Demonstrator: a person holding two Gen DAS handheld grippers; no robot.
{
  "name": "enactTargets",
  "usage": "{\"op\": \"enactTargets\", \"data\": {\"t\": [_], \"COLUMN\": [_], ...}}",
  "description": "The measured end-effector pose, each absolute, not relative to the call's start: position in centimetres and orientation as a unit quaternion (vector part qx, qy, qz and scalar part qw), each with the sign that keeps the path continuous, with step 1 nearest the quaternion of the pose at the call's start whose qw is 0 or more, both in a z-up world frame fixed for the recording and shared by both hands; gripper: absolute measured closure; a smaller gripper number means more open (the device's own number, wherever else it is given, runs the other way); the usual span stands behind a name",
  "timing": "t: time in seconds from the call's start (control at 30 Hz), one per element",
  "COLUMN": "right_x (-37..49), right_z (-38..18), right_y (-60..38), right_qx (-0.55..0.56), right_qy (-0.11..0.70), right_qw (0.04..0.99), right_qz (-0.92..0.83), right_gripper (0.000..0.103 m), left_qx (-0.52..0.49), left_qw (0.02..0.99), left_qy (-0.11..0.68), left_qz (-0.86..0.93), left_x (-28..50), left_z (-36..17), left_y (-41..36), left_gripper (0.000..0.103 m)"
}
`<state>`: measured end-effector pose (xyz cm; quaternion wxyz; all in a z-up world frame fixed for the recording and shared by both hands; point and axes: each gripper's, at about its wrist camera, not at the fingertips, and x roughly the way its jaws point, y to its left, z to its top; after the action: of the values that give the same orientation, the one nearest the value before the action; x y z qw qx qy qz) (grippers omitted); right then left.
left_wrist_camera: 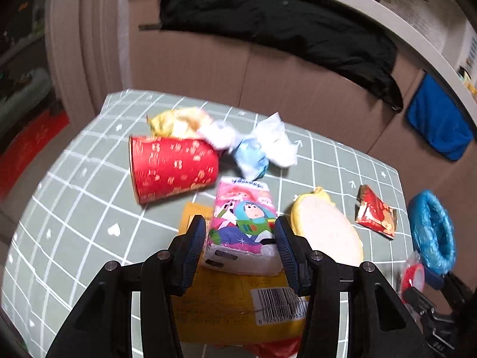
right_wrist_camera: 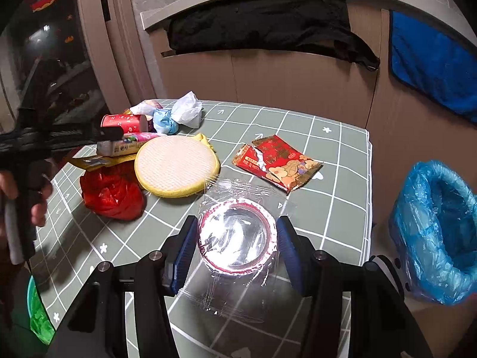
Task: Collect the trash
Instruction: 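Grasp the wrapped tape roll with the right gripper while the left grasps the pink tissue pack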
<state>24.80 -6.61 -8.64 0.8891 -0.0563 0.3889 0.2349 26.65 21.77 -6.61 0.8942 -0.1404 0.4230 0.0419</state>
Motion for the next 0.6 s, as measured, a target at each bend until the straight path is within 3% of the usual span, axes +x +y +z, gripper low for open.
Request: {"op": "enactTargets", "data": {"t": [0.2, 0.27, 0.43, 0.6], "right_x": [24.7, 24.6, 24.1, 23.9], "right_z": [-9.3, -9.3, -8.8, -8.0], "right_y": [-6.7, -6.6, -6.4, -6.8], "right_qx": [-0.044, -0.045, -0.049, -0.046], "right_qy": [0.399, 0.398, 0.390, 0.379], "right_qw": [0.883, 0.883, 0.885, 0.891], "right_qz": [0.244, 0.245, 0.248, 0.247], "right_gripper": [0.053, 0.053, 0.053, 0.053], "left_qx": [-0.172, -0.182, -0.165, -0.145], "left_qw": [0.871, 0.870, 0.892, 0.915], "left_qy": [0.457, 0.456, 0.417, 0.373], "left_qz": [0.049, 0.048, 0.054, 0.060], "left_x": [27.0, 26.7, 24.9, 23.1], "left_z": [-8.1, -8.4, -7.4, -4.8], "left_y": [22.1, 22.2, 21.8, 21.3], "left_gripper": [0.055, 0.066, 0.076, 0.077]}}
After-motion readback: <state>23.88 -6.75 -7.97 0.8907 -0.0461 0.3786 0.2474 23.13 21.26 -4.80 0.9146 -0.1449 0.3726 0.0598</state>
